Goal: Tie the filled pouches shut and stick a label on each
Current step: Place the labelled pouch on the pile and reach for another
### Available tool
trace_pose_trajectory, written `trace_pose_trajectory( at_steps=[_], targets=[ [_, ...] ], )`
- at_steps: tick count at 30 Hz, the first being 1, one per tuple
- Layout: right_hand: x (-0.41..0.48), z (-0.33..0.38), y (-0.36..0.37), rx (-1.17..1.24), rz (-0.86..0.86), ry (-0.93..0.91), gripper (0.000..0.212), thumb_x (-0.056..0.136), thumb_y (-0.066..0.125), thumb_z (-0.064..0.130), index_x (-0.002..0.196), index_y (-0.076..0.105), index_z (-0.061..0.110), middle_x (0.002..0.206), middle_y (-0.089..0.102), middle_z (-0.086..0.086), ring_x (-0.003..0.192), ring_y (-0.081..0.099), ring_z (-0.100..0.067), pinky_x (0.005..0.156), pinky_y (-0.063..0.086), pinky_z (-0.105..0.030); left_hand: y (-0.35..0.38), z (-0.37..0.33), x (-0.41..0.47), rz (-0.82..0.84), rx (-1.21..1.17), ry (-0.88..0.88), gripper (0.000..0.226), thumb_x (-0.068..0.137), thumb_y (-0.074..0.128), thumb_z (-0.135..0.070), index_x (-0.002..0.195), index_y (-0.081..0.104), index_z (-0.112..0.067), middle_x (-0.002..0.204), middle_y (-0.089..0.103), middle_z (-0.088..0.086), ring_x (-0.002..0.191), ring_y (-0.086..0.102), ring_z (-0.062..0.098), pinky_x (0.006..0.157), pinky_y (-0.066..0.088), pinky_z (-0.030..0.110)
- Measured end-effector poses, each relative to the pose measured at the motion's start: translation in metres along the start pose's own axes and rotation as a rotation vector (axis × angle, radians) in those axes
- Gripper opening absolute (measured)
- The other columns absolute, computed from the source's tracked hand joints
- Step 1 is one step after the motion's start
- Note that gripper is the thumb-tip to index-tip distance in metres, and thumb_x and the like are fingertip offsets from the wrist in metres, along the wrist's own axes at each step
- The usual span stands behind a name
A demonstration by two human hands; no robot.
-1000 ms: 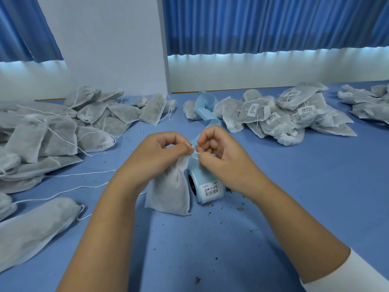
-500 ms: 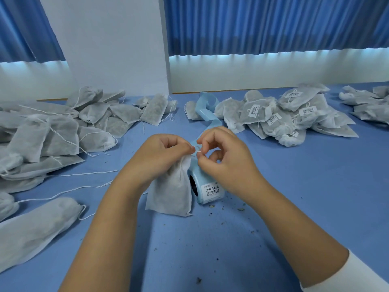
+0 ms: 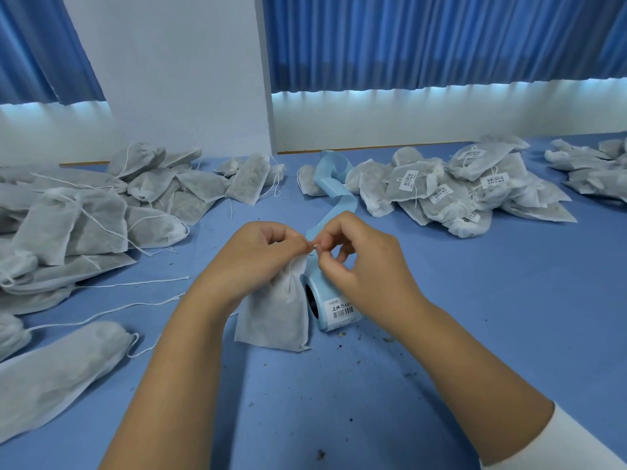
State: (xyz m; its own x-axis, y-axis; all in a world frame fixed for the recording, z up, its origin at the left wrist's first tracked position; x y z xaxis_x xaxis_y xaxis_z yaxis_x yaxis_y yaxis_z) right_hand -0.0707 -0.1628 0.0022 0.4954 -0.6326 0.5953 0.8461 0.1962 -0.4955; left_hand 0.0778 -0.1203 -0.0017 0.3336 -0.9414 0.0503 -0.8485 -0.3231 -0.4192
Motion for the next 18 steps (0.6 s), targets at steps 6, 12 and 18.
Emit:
trace_pose_trajectory(
  at_steps=[6,12,18],
  targets=[
    [0.0031,-0.0087,0.0018,0.18,0.043,0.189,0.033,0.083,0.068,0.003,0.075,0.049,0.029,0.08,0.07,0.006,0.062,0.057,-0.007,0.064,0.05,-0.021,0.0003,0.0027,0.0018,-0.026,0.006,-0.007,0.017,0.085,0.069,-0.027,0.077,0.074,-0.012,0.066,0.058,-0.006,0.058,0.045,0.004,0.056,0.034,0.018],
    [0.004,-0.0112,0.0008,0.447,0.102,0.327,0.03,0.083,0.068,-0.005,0.078,0.048,0.016,0.077,0.068,0.0,0.065,0.053,-0.013,0.069,0.048,-0.029,0.0001,0.0001,-0.0001,-0.016,0.009,0.0,0.019,0.084,0.069,-0.028,0.08,0.074,-0.011,0.065,0.051,-0.002,0.056,0.039,0.008,0.047,0.03,0.012],
    [0.005,-0.0108,-0.0044,0.545,0.088,0.358,0.028,0.082,0.068,-0.008,0.081,0.049,0.013,0.08,0.067,-0.002,0.073,0.058,-0.014,0.075,0.05,-0.024,0.002,-0.0039,-0.0036,0.026,-0.062,-0.011,0.023,0.08,0.072,-0.033,0.083,0.074,-0.011,0.074,0.055,0.0,0.067,0.046,0.006,0.061,0.034,0.02]
  ],
)
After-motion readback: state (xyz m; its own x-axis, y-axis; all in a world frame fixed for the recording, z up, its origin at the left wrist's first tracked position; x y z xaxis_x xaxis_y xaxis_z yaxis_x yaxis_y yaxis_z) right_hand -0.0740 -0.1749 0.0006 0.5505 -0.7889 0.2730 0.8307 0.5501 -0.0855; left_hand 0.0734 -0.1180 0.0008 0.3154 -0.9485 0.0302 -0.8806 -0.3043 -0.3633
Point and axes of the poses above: each hand's wrist, its own x-axis towards the middle knuckle, its own y-axis out of the palm, z = x × y, the point moved 5 cm from there along x, towards the middle knuckle
